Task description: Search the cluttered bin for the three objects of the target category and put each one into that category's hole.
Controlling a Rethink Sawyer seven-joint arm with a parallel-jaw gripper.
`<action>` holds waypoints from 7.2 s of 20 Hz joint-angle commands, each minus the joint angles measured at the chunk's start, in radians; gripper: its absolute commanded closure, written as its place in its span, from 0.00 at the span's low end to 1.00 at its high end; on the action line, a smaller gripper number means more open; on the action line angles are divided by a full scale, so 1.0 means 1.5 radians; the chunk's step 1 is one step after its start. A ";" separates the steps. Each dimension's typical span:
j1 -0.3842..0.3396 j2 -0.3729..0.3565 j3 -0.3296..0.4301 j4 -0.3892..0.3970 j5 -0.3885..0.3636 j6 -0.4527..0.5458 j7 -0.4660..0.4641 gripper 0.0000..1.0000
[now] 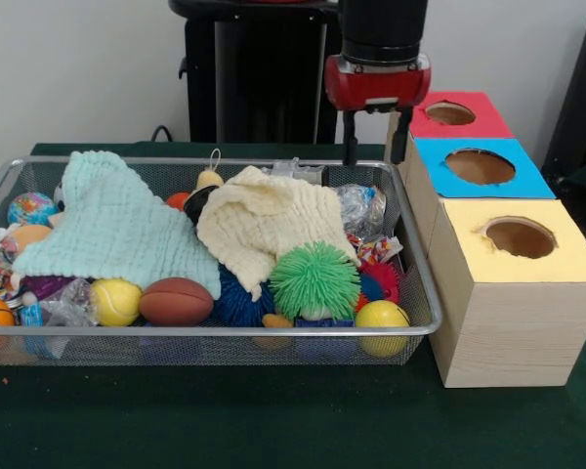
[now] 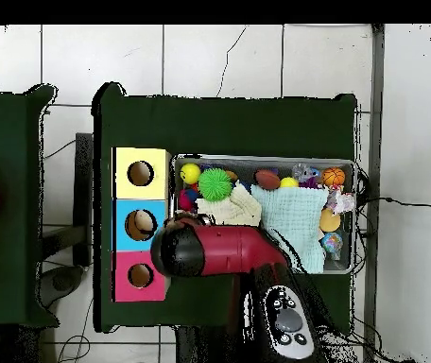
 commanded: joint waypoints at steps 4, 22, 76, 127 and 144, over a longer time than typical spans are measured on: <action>0.051 0.033 -0.063 -0.114 0.042 0.072 0.160 0.00; -0.005 0.054 -0.065 -0.100 0.031 0.014 0.088 0.00; 0.108 0.190 -0.114 -0.135 0.070 0.099 0.093 0.00; 0.173 0.160 -0.155 0.048 0.208 -0.085 0.266 0.00; 0.250 0.165 -0.263 0.043 0.248 -0.098 0.310 0.00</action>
